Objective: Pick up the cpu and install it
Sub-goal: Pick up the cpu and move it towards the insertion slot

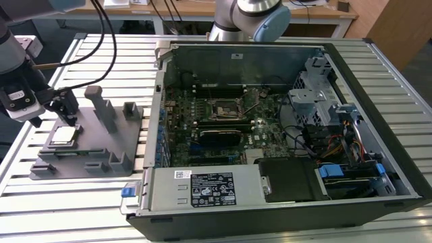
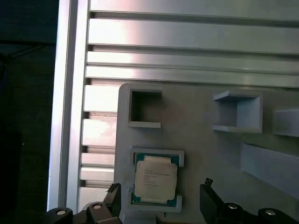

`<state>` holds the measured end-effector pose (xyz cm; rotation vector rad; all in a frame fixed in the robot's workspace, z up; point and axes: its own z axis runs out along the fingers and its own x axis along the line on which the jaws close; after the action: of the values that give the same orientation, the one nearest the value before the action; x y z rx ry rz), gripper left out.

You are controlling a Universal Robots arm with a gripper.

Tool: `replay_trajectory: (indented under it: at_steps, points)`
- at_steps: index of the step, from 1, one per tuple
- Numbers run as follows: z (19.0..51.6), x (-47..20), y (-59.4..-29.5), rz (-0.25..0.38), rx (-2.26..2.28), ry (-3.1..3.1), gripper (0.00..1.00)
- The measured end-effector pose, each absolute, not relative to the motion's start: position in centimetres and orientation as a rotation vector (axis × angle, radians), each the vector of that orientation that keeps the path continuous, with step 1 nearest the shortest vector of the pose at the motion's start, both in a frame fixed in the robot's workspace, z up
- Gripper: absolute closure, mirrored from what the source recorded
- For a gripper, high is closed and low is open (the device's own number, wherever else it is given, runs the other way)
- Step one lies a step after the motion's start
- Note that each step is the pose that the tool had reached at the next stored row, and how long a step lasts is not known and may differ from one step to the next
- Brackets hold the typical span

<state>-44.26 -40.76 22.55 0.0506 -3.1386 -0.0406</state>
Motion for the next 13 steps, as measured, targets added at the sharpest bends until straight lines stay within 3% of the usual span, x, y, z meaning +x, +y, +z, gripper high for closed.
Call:
replay_trajectory:
  at_steps: [13]
  points:
    - [21.1,-44.3,-40.8,-0.046,0.051,-3.139,0.24]
